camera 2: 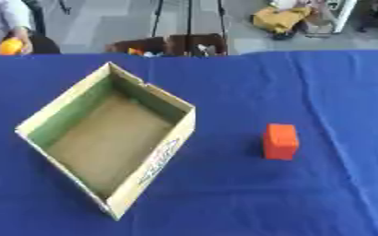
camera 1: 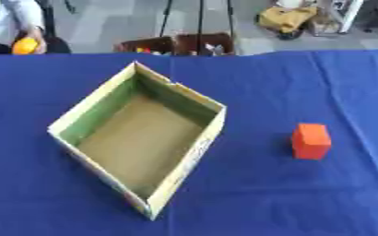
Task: Pick up objects on the table and place them in the box.
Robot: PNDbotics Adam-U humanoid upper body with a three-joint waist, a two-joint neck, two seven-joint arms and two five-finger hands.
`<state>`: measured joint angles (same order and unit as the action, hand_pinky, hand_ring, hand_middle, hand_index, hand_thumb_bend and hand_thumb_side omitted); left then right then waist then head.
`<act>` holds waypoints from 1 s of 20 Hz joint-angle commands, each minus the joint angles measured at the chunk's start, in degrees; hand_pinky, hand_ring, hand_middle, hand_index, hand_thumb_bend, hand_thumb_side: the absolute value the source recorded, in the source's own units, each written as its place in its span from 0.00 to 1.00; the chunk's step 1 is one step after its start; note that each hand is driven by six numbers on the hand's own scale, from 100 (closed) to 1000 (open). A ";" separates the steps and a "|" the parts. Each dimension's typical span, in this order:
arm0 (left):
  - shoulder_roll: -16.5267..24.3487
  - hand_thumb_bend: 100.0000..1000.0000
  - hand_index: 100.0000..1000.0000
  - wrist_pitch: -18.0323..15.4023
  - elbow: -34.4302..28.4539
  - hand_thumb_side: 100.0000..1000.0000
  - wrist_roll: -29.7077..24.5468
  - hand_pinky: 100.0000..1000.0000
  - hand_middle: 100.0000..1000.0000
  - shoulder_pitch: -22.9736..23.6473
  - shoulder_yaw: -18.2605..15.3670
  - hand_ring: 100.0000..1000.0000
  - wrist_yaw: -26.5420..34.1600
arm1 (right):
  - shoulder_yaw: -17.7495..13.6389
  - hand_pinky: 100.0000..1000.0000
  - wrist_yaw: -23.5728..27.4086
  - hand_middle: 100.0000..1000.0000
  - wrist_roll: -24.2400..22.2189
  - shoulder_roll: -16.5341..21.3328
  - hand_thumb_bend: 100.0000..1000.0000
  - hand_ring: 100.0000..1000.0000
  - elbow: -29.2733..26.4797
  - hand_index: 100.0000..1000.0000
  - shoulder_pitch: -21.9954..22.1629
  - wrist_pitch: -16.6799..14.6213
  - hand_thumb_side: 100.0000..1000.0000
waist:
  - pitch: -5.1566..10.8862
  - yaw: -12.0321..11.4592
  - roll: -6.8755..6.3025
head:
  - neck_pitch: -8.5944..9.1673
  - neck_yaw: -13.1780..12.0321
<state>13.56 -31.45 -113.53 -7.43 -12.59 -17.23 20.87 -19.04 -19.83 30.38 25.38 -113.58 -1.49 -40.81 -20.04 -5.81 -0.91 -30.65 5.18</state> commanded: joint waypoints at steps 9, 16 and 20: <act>0.95 0.00 0.92 -0.12 -1.07 1.00 0.09 0.50 0.81 -0.19 -0.47 0.69 0.34 | -0.55 0.72 0.35 0.71 5.03 0.93 0.00 0.67 -1.01 0.82 -0.06 -5.29 0.90 | 0.57 -0.17 0.68 | 0.54 0.07; 1.31 0.00 0.92 -0.15 -1.07 1.00 0.19 0.50 0.81 -0.15 -0.39 0.69 0.63 | -0.54 0.72 -0.44 0.73 5.25 3.88 0.00 0.69 -1.01 0.83 0.73 -5.39 0.93 | 0.94 -0.02 0.73 | 0.23 0.19; 1.66 0.00 0.92 -0.14 -1.07 1.00 0.23 0.51 0.81 0.04 -0.35 0.69 0.81 | 0.06 0.73 -1.97 0.75 5.66 9.34 0.00 0.72 -1.01 0.85 1.62 -4.49 0.99 | 1.36 0.04 0.81 | -0.15 0.34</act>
<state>13.63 -31.55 -113.53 -7.33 -12.50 -17.22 21.47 -18.86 -20.90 30.73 31.42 -113.58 0.15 -40.47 -19.98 -5.82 -0.91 -30.70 5.28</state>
